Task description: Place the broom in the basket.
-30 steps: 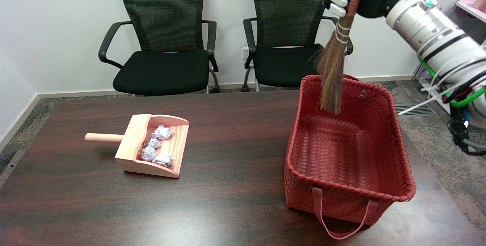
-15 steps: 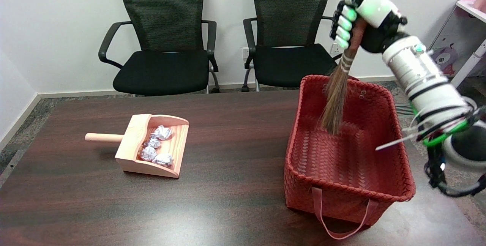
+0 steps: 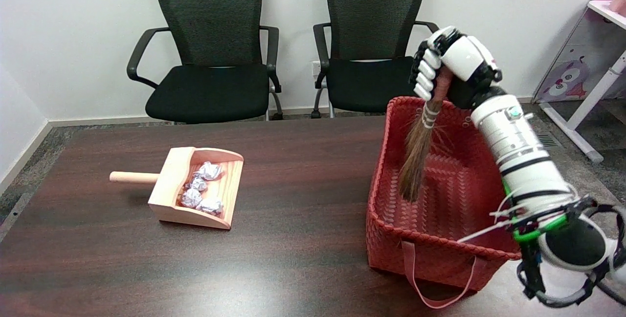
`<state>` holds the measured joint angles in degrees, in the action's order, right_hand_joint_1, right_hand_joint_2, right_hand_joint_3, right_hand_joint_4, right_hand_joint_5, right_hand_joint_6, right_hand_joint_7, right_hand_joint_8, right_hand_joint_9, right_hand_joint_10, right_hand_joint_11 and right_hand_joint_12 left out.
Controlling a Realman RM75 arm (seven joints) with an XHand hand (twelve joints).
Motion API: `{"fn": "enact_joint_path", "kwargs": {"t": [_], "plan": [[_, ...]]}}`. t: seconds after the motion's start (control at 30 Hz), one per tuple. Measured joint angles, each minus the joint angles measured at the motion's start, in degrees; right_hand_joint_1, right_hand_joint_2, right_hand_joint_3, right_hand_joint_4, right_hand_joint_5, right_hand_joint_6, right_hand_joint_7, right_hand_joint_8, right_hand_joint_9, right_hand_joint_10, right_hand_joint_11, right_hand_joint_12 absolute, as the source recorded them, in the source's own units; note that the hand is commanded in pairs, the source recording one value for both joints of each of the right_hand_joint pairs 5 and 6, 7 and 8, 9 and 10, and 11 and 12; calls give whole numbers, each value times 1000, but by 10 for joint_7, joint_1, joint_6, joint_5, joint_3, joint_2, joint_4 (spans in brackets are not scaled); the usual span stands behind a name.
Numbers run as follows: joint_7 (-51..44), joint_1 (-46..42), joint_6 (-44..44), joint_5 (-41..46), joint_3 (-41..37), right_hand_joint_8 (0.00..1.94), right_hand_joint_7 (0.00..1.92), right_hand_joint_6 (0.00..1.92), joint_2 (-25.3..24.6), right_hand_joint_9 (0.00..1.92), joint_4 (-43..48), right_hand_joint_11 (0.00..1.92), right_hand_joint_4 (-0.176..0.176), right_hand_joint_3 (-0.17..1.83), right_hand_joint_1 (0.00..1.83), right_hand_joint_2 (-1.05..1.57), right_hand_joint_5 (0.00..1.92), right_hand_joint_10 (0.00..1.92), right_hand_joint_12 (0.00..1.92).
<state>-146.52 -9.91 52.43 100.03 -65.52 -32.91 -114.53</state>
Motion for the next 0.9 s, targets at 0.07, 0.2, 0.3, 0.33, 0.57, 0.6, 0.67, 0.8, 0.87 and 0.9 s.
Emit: {"fn": "enact_joint_path", "kwargs": {"t": [0.07, 0.2, 0.3, 0.33, 0.57, 0.6, 0.67, 0.8, 0.87, 0.9], "plan": [[0, -1, 1, -9, 8, 1920, 1920, 1920, -9, 1920, 2, 1920, 26, 1833, 765, 1405, 1920, 1920, 1920], [0, -1, -3, -27, 22, 1920, 1920, 1920, -25, 1920, 9, 1920, 29, 1833, 757, 1433, 1920, 1920, 1920], [-1, -1, -12, -37, 31, 1920, 1920, 1920, -34, 1920, 17, 1920, 32, 1833, 754, 1439, 1920, 1920, 1920], [-1, 0, -15, -41, 34, 1920, 1920, 1920, -37, 1920, 20, 1920, 33, 1833, 753, 1441, 1920, 1920, 1920], [-1, 2, -28, -60, 48, 1920, 1920, 1920, -51, 1920, 42, 1920, 40, 1833, 742, 1477, 1920, 1920, 1920], [-1, 2, -31, -63, 50, 1920, 1920, 1920, -53, 1920, 47, 1920, 41, 1833, 740, 1484, 1920, 1920, 1920], [-1, 3, -35, -69, 52, 1920, 1920, 1920, -57, 1920, 54, 1920, 45, 1833, 738, 1488, 1920, 1920, 1920], [-2, 5, -42, -79, 57, 1920, 1920, 1920, -64, 1920, 71, 1920, 50, 1833, 750, 1414, 1920, 1920, 1920], [-2, 6, -44, -84, 58, 1920, 1920, 1920, -67, 1920, 79, 1920, 52, 1833, 766, 1317, 1920, 1920, 1920], [-2, 6, -46, -86, 59, 1920, 1920, 1920, -69, 1920, 82, 1920, 143, 1833, 782, 1256, 1920, 1920, 1920]]}}
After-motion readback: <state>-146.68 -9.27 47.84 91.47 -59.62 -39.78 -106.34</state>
